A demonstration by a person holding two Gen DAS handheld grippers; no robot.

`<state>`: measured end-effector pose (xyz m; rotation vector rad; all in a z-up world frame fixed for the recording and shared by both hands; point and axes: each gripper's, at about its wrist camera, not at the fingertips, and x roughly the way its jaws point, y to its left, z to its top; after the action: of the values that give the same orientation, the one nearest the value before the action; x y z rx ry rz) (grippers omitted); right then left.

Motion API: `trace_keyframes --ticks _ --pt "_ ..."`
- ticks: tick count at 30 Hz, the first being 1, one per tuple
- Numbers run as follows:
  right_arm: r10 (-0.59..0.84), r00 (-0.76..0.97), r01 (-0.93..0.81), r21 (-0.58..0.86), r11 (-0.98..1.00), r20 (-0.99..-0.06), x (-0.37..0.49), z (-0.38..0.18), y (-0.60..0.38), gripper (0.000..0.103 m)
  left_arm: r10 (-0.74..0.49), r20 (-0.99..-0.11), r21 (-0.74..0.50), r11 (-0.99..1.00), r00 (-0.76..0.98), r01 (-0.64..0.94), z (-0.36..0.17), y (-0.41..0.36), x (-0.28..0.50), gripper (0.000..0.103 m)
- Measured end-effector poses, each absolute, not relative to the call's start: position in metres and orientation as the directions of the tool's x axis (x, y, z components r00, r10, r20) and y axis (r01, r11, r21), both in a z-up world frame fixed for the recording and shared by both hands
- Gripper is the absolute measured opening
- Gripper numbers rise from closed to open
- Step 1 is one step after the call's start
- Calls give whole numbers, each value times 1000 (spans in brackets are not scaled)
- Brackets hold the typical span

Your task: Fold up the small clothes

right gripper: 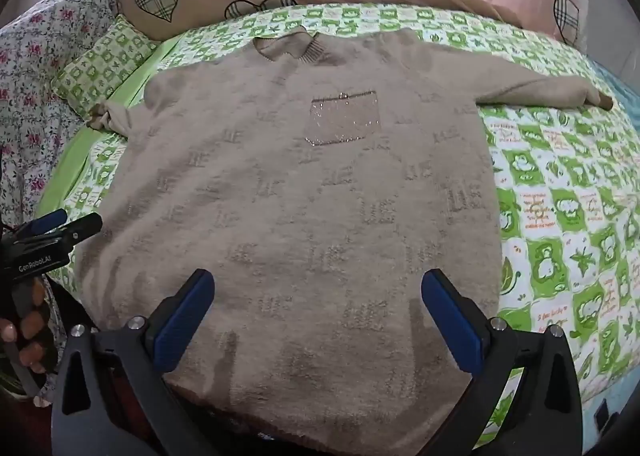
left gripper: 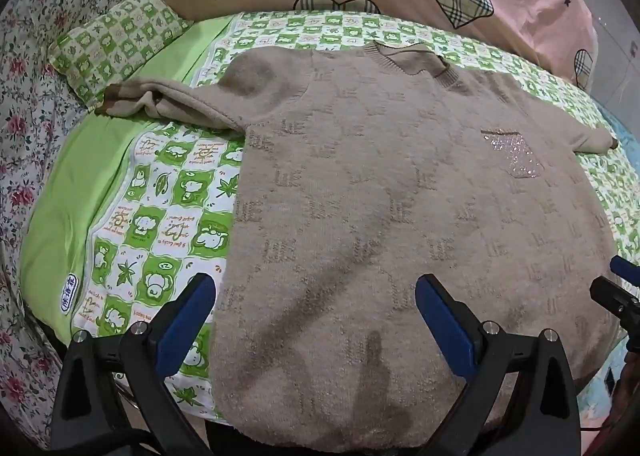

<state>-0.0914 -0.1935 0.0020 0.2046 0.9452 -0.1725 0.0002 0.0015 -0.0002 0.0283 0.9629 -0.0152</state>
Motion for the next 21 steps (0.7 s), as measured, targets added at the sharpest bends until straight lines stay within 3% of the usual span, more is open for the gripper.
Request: trace_keyframes --ticks 21 --pt "-18 590 201 125 972 -807 -86 4 -189 103 -16 -788 19 999 615 51 2 -8 -1 100"
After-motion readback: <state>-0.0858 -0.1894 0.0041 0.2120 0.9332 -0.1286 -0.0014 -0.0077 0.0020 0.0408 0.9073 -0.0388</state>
